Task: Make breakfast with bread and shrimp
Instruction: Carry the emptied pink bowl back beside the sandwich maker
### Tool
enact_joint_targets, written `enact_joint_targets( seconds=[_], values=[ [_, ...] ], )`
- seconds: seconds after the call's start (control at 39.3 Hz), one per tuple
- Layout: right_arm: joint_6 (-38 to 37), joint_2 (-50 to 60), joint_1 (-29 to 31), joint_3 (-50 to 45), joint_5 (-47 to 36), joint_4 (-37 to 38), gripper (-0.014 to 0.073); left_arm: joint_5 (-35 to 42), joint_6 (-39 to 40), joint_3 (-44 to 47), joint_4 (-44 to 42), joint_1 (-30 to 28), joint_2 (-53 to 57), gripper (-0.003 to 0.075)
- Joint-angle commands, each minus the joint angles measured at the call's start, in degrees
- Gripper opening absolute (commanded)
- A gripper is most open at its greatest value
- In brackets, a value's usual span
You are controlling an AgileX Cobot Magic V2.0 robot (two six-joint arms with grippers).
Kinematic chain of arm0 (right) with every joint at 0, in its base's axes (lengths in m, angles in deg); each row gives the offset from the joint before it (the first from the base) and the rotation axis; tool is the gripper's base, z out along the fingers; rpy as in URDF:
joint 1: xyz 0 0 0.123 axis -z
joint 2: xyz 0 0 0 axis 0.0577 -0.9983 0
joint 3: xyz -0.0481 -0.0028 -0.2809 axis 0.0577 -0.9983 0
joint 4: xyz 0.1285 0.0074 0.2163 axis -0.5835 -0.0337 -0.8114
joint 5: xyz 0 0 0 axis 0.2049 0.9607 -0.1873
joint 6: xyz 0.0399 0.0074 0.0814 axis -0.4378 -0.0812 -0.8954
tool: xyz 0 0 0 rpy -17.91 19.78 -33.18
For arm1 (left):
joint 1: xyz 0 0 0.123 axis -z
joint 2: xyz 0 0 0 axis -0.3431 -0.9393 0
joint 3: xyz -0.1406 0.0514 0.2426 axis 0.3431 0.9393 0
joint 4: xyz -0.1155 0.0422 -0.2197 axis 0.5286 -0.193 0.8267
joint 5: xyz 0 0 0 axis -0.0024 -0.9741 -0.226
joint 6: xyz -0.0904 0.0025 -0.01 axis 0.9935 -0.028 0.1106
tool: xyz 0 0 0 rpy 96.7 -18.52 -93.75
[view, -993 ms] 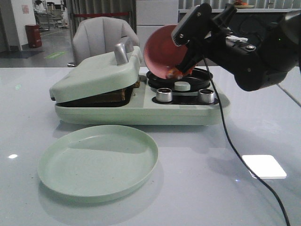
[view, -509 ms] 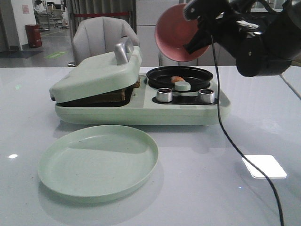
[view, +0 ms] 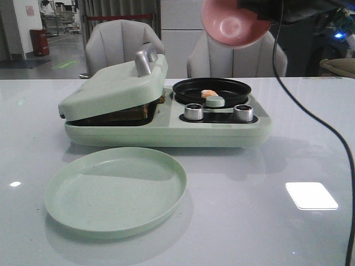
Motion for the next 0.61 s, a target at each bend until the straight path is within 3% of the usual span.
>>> enact_joint_targets(
  seconds=[0.0,0.43,0.59],
  values=[
    [-0.32,8.34,2.16,2.28,5.8,0.86,0.0136,4.74,0.58,-1.44,0.56,0.33,-0.54,0.0114],
    [-0.32,23.76,15.83,2.09,42.57,0.93,0.0136,4.74,0.58,-1.44,0.56,0.33,-0.54,0.0114],
    [-0.32,23.89,20.09,-0.02,48.39,0.87,0.0136,4.74,0.58,-1.44,0.56,0.33,-0.54,0.0114]
  ],
)
